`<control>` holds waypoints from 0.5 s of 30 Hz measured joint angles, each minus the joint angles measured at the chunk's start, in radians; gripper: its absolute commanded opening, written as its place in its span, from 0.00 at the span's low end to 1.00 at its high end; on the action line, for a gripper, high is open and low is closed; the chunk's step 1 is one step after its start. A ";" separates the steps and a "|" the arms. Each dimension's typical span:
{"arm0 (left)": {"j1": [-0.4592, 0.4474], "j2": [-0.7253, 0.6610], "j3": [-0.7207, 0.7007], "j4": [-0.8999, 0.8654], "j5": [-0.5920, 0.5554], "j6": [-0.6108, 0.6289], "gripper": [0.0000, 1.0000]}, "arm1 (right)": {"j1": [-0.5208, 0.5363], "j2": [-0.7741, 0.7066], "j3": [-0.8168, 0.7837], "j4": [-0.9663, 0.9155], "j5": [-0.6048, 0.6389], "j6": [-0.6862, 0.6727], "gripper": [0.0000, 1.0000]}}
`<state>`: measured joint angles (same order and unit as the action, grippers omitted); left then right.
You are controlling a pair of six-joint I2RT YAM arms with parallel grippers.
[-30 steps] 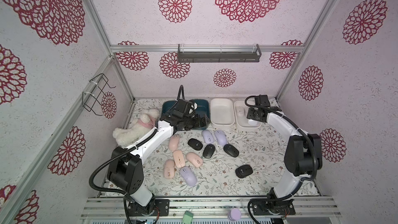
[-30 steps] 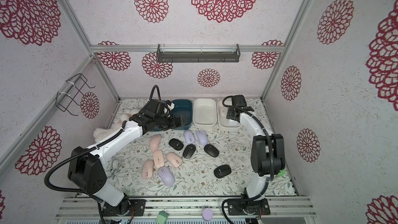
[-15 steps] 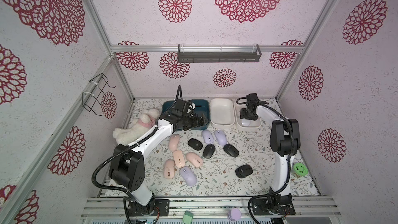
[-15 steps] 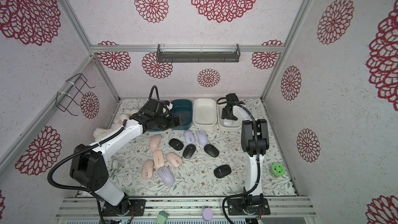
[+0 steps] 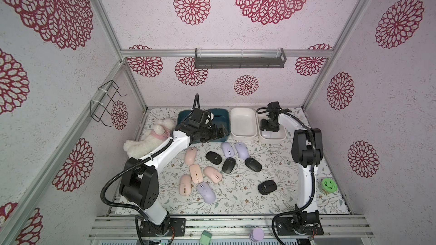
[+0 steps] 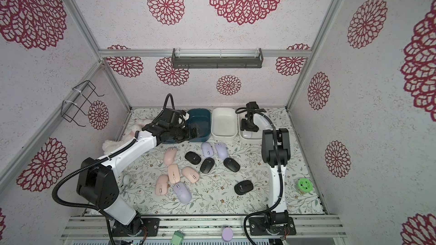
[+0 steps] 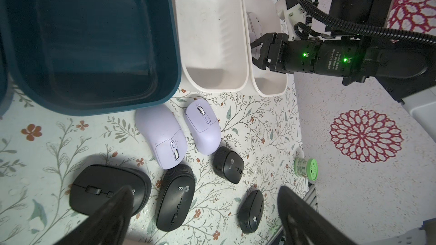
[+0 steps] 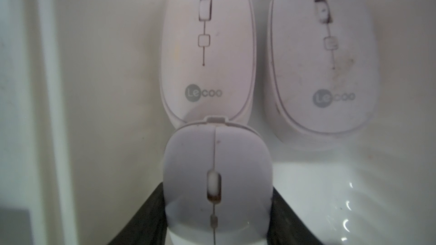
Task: Place the mice by color into the storage box
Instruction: Place the mouse in the storage box.
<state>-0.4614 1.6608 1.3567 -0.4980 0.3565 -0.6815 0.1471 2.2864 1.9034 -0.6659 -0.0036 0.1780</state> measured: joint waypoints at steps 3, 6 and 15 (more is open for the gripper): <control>0.000 0.000 0.000 0.000 -0.001 0.000 0.97 | 0.001 0.007 0.014 -0.014 0.000 -0.002 0.63; 0.000 0.000 0.000 0.000 0.001 0.000 0.97 | 0.001 0.011 0.018 -0.018 -0.001 -0.002 0.67; 0.000 0.000 0.000 0.000 0.001 0.000 0.97 | 0.004 0.016 0.018 -0.029 -0.002 -0.001 0.68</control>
<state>-0.4614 1.6608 1.3567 -0.4980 0.3576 -0.6819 0.1513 2.3028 1.9213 -0.6949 -0.0051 0.1772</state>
